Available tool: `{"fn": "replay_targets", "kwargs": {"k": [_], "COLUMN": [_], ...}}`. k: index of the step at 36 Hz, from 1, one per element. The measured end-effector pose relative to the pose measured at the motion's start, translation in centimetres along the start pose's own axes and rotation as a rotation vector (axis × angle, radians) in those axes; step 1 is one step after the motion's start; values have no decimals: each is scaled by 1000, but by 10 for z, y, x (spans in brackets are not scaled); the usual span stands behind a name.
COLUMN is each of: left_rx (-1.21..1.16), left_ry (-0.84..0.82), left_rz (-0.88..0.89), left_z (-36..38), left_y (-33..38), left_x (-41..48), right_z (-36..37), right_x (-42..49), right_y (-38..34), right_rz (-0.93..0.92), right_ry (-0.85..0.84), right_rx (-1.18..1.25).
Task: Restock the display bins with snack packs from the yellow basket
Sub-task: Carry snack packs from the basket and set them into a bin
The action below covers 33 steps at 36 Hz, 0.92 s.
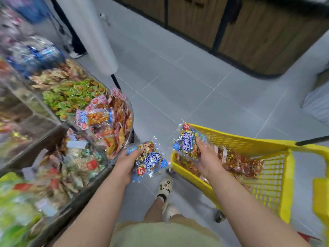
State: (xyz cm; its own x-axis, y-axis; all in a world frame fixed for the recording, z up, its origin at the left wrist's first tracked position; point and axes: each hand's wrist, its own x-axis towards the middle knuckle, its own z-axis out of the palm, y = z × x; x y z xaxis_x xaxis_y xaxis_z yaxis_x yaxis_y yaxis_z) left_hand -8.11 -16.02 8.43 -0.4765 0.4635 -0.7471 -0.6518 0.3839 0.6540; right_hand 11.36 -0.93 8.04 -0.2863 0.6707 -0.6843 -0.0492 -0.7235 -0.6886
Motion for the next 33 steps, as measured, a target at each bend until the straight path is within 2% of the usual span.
{"fn": "replay_targets", "kwargs": {"k": [4, 7, 12, 16, 22, 30, 33], "left_rx": [-187, -256, -295, -385, -500, -529, -525], "left_ry": [31, 89, 236, 290, 393, 427, 477], "left_rz": [46, 96, 201, 227, 268, 285, 331], "left_z": [-38, -71, -131, -182, -260, -383, -428], "left_y": [-8, -15, -24, -30, -25, 3, 18], "left_x": [-39, -66, -99, -116, -138, -146, -144], "right_z": [34, 64, 116, 159, 240, 367, 405], "right_x": [-26, -42, -66, -83, -117, -162, -176], "right_y": [12, 26, 56, 80, 119, 194, 213], "right_rz": [112, 168, 233, 247, 201, 274, 235], "right_ry": [-205, -299, -433, -471, -596, -620, -645], "right_rx": [67, 104, 6, -180, -309, -333, -365]}}
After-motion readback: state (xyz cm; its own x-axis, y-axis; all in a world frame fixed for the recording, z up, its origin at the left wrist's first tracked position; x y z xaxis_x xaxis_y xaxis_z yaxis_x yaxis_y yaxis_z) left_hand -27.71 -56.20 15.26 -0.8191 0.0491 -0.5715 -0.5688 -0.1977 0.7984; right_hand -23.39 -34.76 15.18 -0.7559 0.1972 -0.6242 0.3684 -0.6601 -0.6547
